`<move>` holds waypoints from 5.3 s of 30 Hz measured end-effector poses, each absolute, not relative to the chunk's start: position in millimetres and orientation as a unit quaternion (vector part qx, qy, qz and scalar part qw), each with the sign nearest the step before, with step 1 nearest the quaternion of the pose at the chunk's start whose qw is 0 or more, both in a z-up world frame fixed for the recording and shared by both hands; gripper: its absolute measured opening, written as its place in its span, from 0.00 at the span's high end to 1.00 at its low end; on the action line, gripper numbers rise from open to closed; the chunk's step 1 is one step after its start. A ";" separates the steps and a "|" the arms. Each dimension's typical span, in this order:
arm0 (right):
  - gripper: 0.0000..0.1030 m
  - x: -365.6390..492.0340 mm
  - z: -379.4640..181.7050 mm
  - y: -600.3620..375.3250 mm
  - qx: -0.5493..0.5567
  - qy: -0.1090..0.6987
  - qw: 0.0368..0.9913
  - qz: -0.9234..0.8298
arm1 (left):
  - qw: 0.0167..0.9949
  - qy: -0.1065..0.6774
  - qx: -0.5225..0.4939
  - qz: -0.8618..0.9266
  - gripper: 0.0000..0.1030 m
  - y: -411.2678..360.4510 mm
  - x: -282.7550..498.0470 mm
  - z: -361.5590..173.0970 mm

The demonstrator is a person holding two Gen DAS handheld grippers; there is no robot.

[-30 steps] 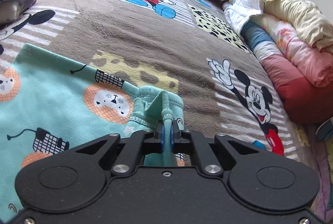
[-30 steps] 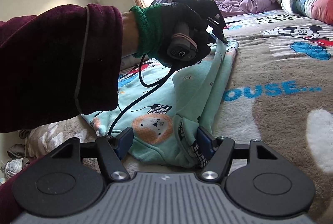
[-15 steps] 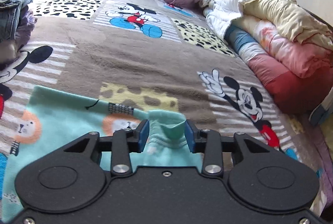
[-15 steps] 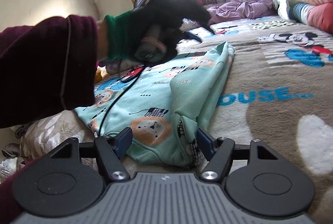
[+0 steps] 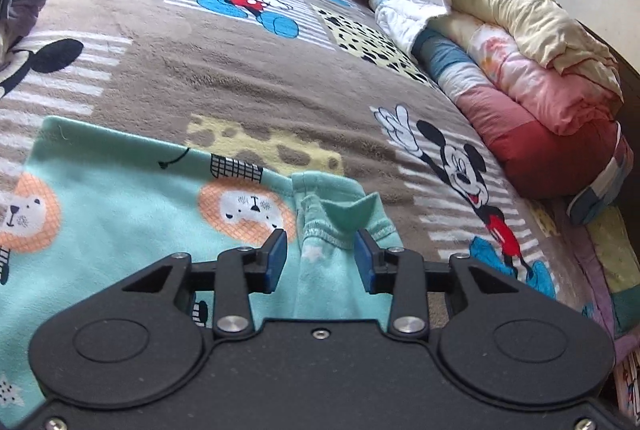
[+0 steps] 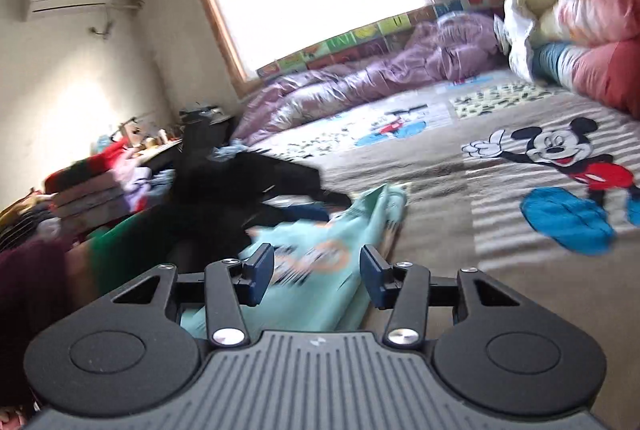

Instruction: Fold clothes

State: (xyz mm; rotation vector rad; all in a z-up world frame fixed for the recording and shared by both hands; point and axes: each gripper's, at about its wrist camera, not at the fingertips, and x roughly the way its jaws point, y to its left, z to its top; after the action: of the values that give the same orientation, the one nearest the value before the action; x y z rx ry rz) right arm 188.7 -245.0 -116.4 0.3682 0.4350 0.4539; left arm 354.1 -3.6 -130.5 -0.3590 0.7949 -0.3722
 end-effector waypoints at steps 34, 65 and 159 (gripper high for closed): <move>0.82 254.7 -149.1 -245.3 0.207 0.270 0.922 0.185 | 0.922 0.313 -0.097 -0.207 0.92 -7.8 344.2 -117.6; 0.75 88.6 -143.0 -194.1 0.046 0.243 0.911 0.329 | 0.913 0.359 0.059 -0.185 0.64 -65.0 353.2 -110.7; 0.34 101.4 -138.5 -272.6 0.494 0.145 0.801 0.305 | 0.966 0.192 -0.125 -0.120 0.96 31.2 130.7 0.0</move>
State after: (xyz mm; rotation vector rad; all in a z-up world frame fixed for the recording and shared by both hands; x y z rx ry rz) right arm 101.4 -272.6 -138.5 1.0589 0.3109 0.6530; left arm 130.7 31.2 0.0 -0.2535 0.3887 -0.2432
